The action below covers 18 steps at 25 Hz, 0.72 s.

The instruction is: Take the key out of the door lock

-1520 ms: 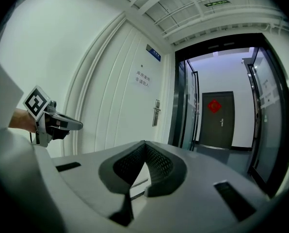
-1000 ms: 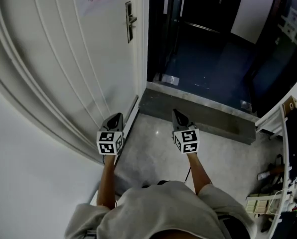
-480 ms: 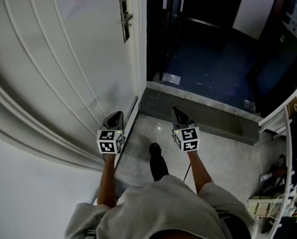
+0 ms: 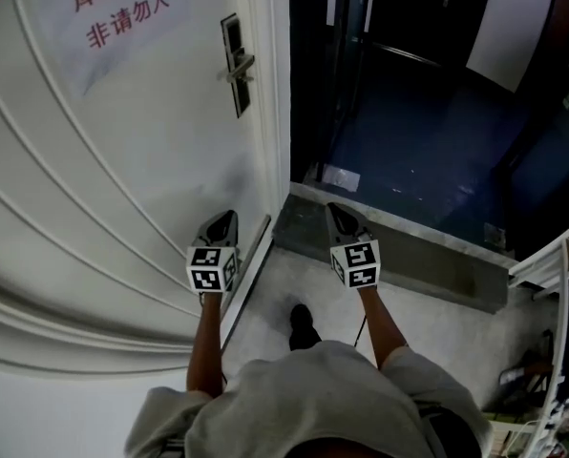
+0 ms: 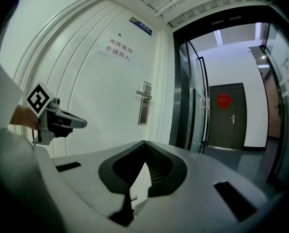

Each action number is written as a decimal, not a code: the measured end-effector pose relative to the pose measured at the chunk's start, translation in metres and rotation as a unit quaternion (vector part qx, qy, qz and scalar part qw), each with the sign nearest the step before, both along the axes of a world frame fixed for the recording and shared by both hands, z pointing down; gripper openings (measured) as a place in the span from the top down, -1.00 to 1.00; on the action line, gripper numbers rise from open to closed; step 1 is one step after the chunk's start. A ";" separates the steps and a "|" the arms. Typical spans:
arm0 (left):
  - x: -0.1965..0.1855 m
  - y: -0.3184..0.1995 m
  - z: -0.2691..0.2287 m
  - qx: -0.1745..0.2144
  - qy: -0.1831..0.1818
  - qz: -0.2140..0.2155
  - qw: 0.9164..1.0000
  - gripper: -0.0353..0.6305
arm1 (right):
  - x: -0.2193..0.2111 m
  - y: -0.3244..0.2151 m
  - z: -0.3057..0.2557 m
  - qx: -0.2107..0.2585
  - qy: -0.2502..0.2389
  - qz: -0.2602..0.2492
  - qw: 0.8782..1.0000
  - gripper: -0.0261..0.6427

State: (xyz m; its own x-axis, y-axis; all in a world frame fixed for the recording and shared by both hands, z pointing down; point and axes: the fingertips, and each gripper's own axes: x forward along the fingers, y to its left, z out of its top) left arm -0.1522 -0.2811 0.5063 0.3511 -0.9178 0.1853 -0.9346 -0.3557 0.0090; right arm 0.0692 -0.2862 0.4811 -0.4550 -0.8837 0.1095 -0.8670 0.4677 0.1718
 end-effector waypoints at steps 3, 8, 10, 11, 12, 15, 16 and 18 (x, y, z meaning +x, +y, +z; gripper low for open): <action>0.005 -0.050 -0.010 0.004 -0.001 -0.004 1.000 0.84 | 0.001 -0.054 -0.012 0.006 -0.002 -0.007 1.000 0.85; 0.011 -0.127 -0.023 0.008 -0.006 -0.012 1.000 0.84 | 0.006 -0.135 -0.022 0.009 -0.005 -0.017 1.000 0.85; 0.015 -0.157 -0.026 0.011 -0.007 -0.014 1.000 0.84 | 0.008 -0.165 -0.024 0.009 -0.006 -0.021 1.000 0.85; 0.016 -0.171 -0.028 0.012 -0.008 -0.015 1.000 0.84 | 0.009 -0.179 -0.025 0.010 -0.007 -0.023 1.000 0.85; 0.018 -0.185 -0.029 0.013 -0.009 -0.016 1.000 0.84 | 0.010 -0.193 -0.026 0.011 -0.008 -0.025 1.000 0.85; 0.025 -0.222 -0.032 0.016 -0.011 -0.018 1.000 0.84 | 0.013 -0.232 -0.026 0.014 -0.008 -0.032 0.999 0.85; 0.027 -0.231 -0.031 0.016 -0.012 -0.019 1.000 0.84 | 0.014 -0.243 -0.026 0.014 -0.008 -0.033 0.999 0.85; 0.029 -0.245 -0.026 0.012 -0.016 -0.020 1.000 0.84 | 0.013 -0.260 -0.024 0.011 -0.010 -0.037 0.999 0.85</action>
State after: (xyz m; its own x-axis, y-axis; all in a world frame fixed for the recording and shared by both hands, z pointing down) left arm -0.1228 -0.5262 0.4803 0.3086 -0.9351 0.1742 -0.9476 -0.3182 -0.0294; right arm 0.0823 -0.5460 0.4572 -0.5218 -0.8492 0.0804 -0.8330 0.5276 0.1668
